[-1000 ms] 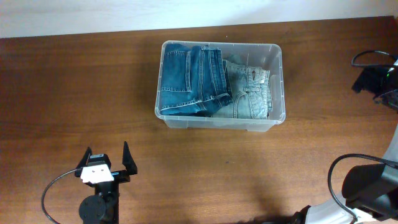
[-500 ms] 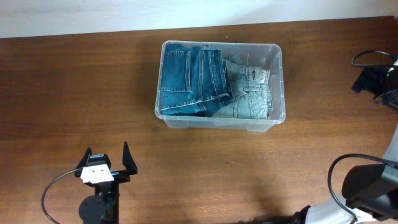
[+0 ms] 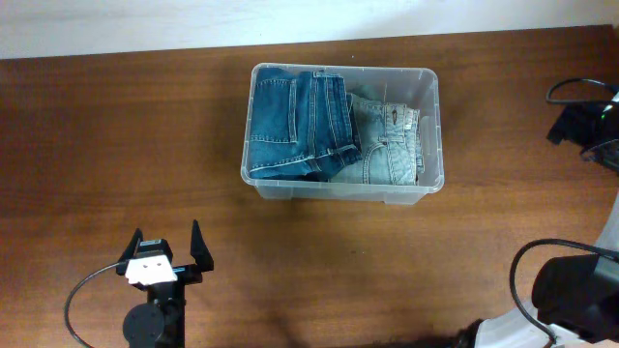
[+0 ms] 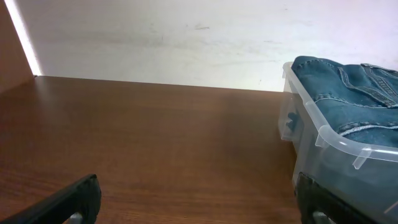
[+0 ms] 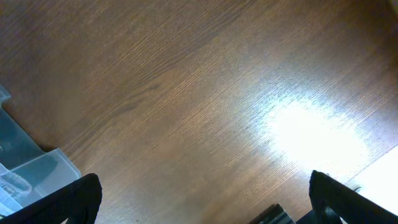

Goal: Pack container

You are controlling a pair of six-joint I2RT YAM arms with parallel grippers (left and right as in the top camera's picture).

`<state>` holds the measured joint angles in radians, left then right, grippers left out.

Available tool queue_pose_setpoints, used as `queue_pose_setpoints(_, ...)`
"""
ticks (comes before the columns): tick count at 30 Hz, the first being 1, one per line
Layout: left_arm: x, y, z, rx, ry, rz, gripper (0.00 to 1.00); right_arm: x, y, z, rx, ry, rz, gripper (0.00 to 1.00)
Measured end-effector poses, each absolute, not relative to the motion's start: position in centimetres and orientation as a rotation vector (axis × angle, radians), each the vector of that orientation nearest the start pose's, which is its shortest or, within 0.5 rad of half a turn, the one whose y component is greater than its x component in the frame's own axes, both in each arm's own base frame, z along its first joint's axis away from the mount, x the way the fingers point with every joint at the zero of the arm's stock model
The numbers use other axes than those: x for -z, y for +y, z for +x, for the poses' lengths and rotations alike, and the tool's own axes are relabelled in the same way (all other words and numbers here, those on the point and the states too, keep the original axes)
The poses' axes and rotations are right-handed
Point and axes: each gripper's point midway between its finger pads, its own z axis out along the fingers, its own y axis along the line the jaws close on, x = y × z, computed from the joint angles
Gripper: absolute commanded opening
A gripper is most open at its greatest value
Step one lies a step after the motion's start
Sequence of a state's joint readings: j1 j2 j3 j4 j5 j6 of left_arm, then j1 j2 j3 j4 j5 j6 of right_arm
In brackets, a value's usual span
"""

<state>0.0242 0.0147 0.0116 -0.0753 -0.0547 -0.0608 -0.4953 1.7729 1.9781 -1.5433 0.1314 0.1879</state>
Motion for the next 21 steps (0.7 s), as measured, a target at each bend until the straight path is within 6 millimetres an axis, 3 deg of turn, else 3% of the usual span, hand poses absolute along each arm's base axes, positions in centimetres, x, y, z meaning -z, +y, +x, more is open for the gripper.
queue_pose_setpoints(7,-15.7,1.5,24.6,-0.018,1.646,-0.111,0.99,-24.7,-16.9,31.4,0.232,2.761,0.905,0.99)
queue_pose_setpoints(11,-15.7,1.5,24.6,-0.017,1.646,-0.112,0.99,-28.1,-15.5,30.3,0.236,2.666,0.851,0.98)
queue_pose_setpoints(16,-15.7,1.5,24.6,-0.017,1.646,-0.112,0.99,-34.6,-13.8,26.2,0.251,2.453,0.804,0.98)
queue_pose_setpoints(21,-15.7,1.5,24.6,-0.017,1.646,-0.112,0.99,-38.5,-12.2,22.8,0.257,2.309,0.765,0.98)
